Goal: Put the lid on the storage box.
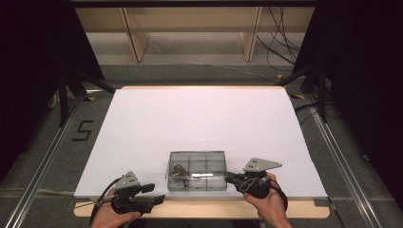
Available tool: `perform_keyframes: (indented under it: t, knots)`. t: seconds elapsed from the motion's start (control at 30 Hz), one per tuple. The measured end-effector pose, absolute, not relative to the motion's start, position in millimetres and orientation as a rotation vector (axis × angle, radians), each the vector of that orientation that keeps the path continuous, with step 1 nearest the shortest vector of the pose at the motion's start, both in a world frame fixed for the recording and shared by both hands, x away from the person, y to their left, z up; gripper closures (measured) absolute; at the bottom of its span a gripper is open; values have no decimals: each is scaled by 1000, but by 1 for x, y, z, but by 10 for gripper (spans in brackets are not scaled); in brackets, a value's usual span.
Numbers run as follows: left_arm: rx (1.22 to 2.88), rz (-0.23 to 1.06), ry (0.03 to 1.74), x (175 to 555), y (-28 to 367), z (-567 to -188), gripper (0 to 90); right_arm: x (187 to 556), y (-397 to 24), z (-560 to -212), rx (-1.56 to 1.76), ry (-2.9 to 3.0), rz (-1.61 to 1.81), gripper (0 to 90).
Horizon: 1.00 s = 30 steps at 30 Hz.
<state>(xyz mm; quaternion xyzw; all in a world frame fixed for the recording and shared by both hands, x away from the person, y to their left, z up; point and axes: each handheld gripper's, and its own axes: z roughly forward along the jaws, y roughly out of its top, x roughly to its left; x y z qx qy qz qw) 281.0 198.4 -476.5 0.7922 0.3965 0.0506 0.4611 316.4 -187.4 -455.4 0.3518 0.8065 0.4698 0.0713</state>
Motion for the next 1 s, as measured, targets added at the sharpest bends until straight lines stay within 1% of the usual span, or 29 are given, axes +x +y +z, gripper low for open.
perform_keyframes:
  t: [0.4,0.6,0.63,0.73,0.8,1.0]
  knots:
    - [1965,129,959,281,199,-476,376,315,-190,-459,1034,2440,1406,853]
    - [1946,125,966,281,198,-476,376,312,-190,-460,1094,2449,1409,852]
    - [1964,129,960,281,199,-476,376,314,-192,-460,1044,2446,1385,852]
    - [1964,128,960,281,199,-476,376,315,-192,-462,1036,2458,1386,852]
    - [1966,128,959,281,199,-476,376,312,-191,-462,1095,2464,1376,851]
    - [1957,127,958,281,198,-477,376,313,-193,-463,1052,2462,1358,847]
